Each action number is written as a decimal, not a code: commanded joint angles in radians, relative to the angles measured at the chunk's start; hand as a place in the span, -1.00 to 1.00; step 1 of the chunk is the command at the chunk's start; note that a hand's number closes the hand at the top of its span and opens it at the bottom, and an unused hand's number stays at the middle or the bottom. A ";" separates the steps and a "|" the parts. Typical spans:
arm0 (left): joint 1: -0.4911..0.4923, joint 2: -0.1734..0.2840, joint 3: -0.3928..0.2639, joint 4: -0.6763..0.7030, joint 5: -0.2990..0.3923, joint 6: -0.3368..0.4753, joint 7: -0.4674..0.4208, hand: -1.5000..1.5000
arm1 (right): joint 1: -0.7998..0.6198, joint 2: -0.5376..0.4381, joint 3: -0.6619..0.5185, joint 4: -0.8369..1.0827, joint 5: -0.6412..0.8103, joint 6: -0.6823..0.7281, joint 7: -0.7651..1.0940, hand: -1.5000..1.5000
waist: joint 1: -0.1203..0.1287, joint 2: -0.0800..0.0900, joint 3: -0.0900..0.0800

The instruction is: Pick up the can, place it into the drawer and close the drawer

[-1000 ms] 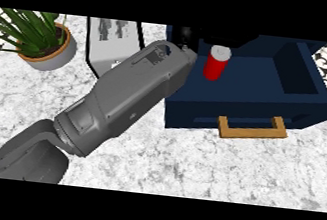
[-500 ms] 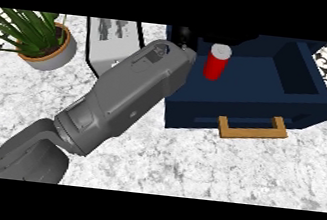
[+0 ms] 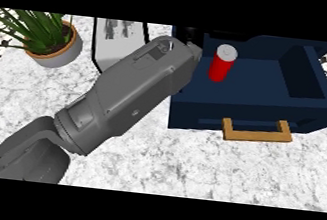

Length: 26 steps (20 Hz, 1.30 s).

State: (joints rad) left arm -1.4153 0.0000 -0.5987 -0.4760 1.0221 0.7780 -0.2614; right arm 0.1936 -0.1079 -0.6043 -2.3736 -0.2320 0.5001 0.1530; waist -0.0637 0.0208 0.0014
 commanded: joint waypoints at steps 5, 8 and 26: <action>0.006 0.000 -0.004 -0.004 0.019 -0.003 -0.039 -1.00 | -0.113 -0.017 0.160 -0.019 0.366 -0.005 -0.054 -1.00 | 0.035 -0.005 -0.001; -0.010 0.000 0.003 -0.004 0.041 0.004 -0.026 -1.00 | -0.196 -0.040 0.249 0.020 0.499 -0.026 -0.027 -1.00 | 0.038 -0.003 -0.001; 0.039 0.083 0.000 -0.112 -0.039 0.015 0.111 -1.00 | -0.600 -0.026 0.620 0.650 1.190 -0.316 -0.173 -1.00 | 0.103 -0.019 -0.002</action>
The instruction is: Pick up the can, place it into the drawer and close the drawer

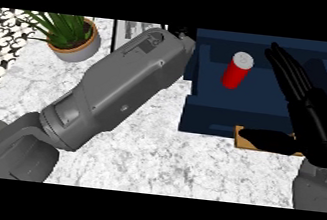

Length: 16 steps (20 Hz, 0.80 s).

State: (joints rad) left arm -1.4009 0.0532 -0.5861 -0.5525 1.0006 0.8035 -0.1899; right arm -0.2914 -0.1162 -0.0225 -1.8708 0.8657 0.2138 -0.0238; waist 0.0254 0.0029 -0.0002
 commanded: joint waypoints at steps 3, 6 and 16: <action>0.025 0.096 -0.005 -0.086 -0.029 -0.008 0.080 -1.00 | -0.101 -0.032 0.057 0.290 0.156 -0.118 -0.082 -1.00 | 0.016 -0.003 0.000; 0.065 0.110 -0.017 -0.134 -0.047 0.010 0.102 -1.00 | -0.158 -0.017 0.118 0.369 0.259 -0.140 -0.031 -1.00 | 0.014 -0.006 0.000; 0.141 0.218 -0.015 -0.297 -0.103 0.049 0.178 -1.00 | -0.346 -0.003 0.010 0.909 0.340 -0.450 -0.095 -1.00 | 0.024 -0.002 0.001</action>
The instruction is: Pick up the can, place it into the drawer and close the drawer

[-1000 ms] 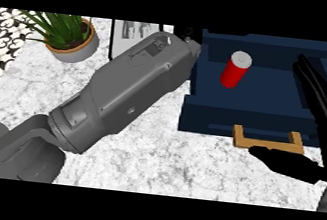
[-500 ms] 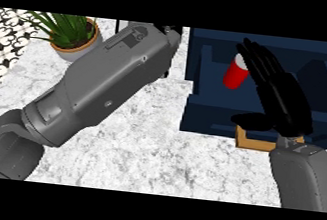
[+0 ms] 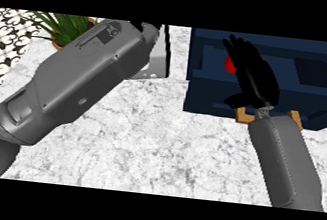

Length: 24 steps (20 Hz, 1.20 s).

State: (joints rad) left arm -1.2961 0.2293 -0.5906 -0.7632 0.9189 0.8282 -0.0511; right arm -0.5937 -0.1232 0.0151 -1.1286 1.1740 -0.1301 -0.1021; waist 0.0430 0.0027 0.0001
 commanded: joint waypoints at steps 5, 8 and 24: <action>0.111 0.101 -0.008 -0.165 -0.042 -0.001 0.057 -1.00 | -0.104 -0.010 -0.054 0.347 0.093 -0.264 -0.025 -1.00 | 0.010 0.003 0.001; 0.134 0.125 0.013 -0.150 -0.051 -0.035 0.048 -1.00 | -0.198 0.012 -0.071 0.440 0.112 -0.299 0.008 -1.00 | 0.007 0.010 0.001; 0.173 0.188 0.020 -0.329 -0.107 0.013 0.141 -1.00 | -0.456 -0.056 -0.188 0.809 0.128 -0.552 -0.022 -1.00 | 0.044 0.022 0.002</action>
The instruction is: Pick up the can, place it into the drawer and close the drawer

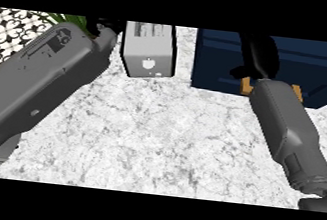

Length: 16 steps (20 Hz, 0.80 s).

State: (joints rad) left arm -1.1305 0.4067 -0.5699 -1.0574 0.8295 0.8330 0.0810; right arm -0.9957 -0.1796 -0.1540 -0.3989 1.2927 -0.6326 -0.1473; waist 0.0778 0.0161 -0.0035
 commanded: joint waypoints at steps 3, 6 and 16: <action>0.006 0.066 0.019 -0.047 -0.013 -0.025 0.040 -1.00 | -0.105 -0.041 -0.039 0.105 -0.002 -0.045 0.011 -1.00 | 0.013 0.011 0.006; 0.005 0.003 -0.008 -0.079 -0.033 0.025 0.038 -1.00 | -0.149 -0.046 -0.039 0.136 0.012 -0.051 0.036 -1.00 | 0.019 0.017 0.006; 0.044 0.071 0.011 -0.149 -0.033 -0.012 0.076 -1.00 | -0.262 -0.065 -0.078 0.209 -0.023 0.078 -0.010 -1.00 | 0.051 0.028 0.007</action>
State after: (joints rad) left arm -1.0884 0.4736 -0.5620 -1.1957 0.7995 0.8295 0.1493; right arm -1.1630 -0.2437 -0.2005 -0.1870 1.3039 -0.5972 -0.1364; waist 0.1037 0.0439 0.0103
